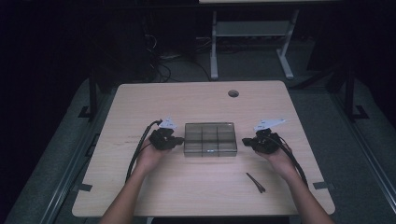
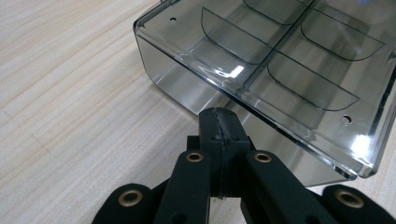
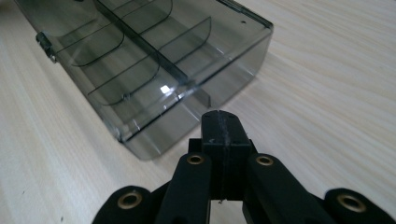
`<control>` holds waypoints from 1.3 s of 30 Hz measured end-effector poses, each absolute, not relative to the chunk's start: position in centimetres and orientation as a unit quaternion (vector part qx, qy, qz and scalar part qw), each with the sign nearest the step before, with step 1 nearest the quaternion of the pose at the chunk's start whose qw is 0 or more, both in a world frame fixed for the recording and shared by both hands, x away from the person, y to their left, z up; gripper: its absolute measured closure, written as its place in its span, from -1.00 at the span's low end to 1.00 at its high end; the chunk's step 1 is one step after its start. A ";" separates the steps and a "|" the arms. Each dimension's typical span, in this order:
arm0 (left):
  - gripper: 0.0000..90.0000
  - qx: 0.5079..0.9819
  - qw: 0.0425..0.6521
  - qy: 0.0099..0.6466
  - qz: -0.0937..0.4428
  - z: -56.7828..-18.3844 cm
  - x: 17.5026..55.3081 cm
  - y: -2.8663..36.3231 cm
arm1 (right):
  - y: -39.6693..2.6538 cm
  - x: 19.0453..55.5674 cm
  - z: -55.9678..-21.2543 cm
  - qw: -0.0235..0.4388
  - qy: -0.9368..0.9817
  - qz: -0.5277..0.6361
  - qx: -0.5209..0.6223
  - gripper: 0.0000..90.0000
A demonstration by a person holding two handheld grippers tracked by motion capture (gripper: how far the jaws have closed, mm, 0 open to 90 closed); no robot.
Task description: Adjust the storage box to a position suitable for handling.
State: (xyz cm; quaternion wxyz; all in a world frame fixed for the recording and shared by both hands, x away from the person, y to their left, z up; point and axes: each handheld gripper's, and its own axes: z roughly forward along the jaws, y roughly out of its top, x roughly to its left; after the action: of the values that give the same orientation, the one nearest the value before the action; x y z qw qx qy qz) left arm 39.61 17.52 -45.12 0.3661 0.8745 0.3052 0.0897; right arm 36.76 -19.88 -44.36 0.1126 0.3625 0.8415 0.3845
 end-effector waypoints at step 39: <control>1.00 0.875 0.368 0.308 0.063 -44.7 37.9 17.4 | -18.8 36.3 -45.0 0.089 0.856 0.372 0.348 1.00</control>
State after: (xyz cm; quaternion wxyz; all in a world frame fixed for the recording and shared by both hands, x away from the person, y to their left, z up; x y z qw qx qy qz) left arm 37.86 17.37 -44.72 0.3677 0.8751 0.3082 0.0632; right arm 36.29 -18.77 -45.05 0.0888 0.3477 0.8559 0.3723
